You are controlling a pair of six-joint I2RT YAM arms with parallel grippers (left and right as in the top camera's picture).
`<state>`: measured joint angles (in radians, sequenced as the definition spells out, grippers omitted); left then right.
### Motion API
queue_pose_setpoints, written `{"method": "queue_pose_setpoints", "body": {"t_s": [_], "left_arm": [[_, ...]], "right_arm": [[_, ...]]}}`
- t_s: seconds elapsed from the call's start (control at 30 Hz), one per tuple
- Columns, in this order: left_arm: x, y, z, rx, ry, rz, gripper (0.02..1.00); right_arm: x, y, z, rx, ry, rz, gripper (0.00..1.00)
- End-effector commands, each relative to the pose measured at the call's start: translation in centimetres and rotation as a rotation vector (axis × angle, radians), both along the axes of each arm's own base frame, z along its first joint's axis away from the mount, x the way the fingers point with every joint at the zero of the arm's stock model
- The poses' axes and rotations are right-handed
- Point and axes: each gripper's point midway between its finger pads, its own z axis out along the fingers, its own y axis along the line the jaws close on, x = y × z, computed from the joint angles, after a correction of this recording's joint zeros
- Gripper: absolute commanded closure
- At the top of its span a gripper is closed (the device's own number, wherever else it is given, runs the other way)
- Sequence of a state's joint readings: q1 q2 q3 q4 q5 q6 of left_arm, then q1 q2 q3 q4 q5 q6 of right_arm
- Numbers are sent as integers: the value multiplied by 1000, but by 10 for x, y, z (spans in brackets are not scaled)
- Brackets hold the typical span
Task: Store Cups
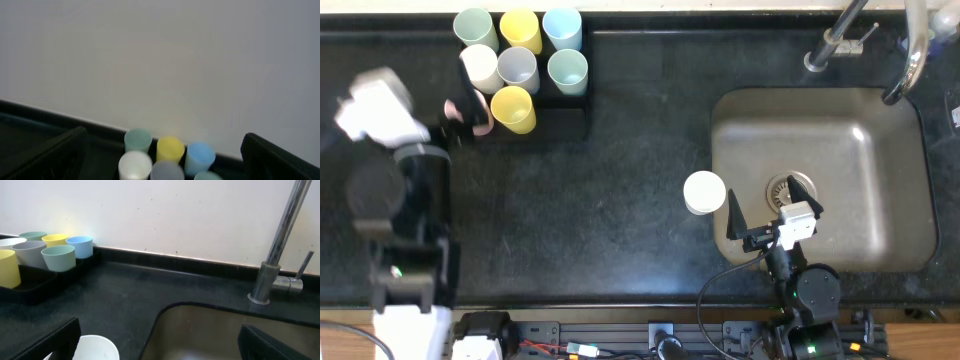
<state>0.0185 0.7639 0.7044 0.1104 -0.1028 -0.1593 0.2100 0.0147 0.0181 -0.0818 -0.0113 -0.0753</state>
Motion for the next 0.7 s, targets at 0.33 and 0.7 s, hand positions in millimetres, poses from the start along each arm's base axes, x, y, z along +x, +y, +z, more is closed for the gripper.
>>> {"method": "queue_pose_setpoints", "body": {"t_s": [0.33, 0.7], "left_arm": [[-75, -38, -88, 139, -154, -204, 18], [-78, -53, -165, 119, -8, -272, 18]], "right_arm": [[0, 0, -3, 1, -3, 3, 3], [0, 0, -3, 1, -3, 2, 5]]}}
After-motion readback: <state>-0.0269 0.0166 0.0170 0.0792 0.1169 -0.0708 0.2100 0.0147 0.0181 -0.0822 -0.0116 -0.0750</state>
